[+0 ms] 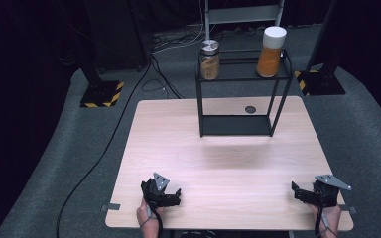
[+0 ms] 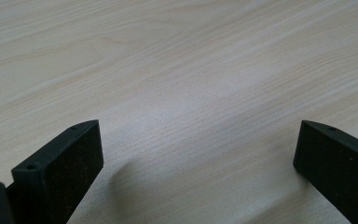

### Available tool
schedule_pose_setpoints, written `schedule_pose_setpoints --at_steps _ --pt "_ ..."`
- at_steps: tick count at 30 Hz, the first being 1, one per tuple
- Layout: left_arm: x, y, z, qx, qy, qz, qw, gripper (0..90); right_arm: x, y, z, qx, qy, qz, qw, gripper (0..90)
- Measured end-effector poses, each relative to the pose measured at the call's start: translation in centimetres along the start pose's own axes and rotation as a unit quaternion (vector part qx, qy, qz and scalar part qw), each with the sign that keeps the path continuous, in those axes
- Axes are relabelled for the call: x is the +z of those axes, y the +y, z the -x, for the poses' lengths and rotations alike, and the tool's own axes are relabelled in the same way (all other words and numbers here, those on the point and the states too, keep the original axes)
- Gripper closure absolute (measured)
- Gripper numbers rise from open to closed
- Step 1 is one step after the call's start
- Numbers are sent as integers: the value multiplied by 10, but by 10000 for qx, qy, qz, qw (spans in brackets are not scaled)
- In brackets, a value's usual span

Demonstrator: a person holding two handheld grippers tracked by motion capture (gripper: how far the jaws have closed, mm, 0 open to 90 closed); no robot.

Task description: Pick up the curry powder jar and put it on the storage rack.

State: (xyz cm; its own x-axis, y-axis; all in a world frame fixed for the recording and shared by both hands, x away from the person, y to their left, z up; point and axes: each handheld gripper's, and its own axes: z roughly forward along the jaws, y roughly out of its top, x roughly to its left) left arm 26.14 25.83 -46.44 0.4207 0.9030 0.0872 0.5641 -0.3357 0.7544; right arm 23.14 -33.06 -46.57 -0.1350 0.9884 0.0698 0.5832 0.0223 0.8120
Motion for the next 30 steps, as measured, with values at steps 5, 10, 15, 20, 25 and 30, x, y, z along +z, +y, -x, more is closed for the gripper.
schedule_pose_setpoints --at_steps 5,10,15,20,25,30 --pt "0 -1 1 17 19 20 10000 6 1 0 -6 -179 -82 -17 9998 0" --pt "0 -1 2 45 36 30 10000 7 -3 -7 -3 -33 -63 195 9998 8" --pt "0 -1 2 52 41 33 10000 7 -3 -6 -5 -41 -114 174 9998 16" --pt "0 -1 3 52 48 39 10000 6 -2 -6 -15 -349 -244 138 9990 37" --pt "1 -1 4 47 84 40 9999 6 -2 -4 -11 -241 -189 108 9995 127" --pt "1 0 3 24 70 31 10000 6 1 0 -13 -313 -208 -14 9993 188"
